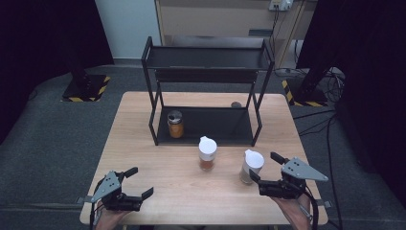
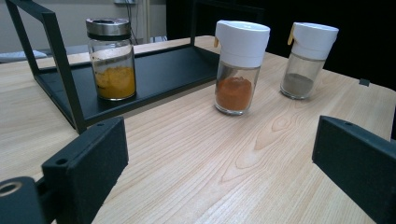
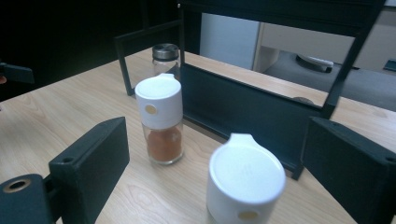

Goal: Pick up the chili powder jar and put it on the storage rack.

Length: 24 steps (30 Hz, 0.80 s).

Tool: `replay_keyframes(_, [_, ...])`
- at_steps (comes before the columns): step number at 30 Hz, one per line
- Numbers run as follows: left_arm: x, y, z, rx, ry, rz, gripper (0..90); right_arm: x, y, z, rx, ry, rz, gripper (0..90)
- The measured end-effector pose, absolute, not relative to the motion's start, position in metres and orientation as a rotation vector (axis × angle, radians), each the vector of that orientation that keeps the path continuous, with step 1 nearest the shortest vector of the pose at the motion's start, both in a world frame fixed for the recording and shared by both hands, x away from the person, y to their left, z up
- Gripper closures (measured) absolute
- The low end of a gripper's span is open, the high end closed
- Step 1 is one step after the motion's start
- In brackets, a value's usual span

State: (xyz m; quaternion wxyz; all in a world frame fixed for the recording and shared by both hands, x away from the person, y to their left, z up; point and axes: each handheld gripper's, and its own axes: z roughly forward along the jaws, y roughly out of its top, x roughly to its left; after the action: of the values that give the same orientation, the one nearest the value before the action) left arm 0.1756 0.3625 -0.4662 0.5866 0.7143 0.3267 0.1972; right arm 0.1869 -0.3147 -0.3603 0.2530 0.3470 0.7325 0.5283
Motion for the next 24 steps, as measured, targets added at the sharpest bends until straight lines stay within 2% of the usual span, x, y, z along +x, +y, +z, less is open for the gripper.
replay_keyframes(24, [0.176,0.363,-0.467,1.661,0.762,0.459,2.8,0.240,-0.239,-0.351,0.918,2.110,1.415,7.8])
